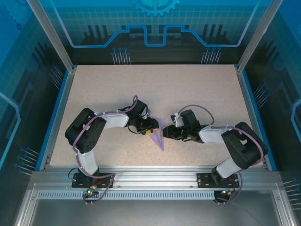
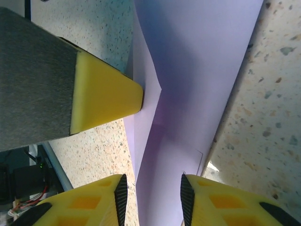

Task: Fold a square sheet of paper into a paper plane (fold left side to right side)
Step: Fourth fold the wing at the center of the table.

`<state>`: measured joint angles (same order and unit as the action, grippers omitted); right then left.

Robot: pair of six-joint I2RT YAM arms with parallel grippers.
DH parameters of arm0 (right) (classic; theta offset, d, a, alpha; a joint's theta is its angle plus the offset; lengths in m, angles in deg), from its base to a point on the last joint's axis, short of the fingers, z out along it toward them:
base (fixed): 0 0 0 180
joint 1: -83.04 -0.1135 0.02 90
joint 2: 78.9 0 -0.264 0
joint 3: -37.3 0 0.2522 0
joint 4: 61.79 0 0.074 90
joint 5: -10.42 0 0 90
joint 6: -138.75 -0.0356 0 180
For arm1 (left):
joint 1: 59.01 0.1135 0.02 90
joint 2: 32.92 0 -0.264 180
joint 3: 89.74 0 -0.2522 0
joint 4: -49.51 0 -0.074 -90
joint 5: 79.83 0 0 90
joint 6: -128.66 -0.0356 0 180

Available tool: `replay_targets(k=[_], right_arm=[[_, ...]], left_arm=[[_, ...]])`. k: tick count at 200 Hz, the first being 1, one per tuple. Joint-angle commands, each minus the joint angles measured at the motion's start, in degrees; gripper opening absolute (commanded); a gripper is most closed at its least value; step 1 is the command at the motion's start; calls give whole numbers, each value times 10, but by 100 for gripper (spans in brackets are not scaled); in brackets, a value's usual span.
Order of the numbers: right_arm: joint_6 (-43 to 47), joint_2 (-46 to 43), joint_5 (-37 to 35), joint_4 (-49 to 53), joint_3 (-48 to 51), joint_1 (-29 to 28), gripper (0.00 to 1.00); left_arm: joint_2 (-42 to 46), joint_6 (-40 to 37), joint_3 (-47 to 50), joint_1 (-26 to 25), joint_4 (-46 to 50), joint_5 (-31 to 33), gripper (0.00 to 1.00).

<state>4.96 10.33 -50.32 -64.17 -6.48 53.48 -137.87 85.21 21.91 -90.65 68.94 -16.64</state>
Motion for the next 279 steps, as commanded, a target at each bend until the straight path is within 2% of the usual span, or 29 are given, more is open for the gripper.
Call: replay_targets(k=[1, 53, 108, 122, 210, 279], right_arm=[[-17, 21, 30, -46, -19, 0, 36], [-17, 53, 33, -44, -38, -6, 30], [5, 56, 12, 2, -49, -7, 9], [15, 56, 2, 29, -53, -7, 6], [45, 60, -47, 96, -70, -6, 5], [54, 66, -58, 113, -78, -7, 6]], left_arm=[[-18, 0, -3, -5, 22, 14, 48], [-20, 0, -4, -6, 22, 11, 48], [-19, -2, -5, -6, 25, 12, 48], [-18, -2, -5, -6, 25, 11, 48], [-15, -5, -8, -6, 30, 11, 50], [-16, -6, -7, -7, 31, 10, 50]])
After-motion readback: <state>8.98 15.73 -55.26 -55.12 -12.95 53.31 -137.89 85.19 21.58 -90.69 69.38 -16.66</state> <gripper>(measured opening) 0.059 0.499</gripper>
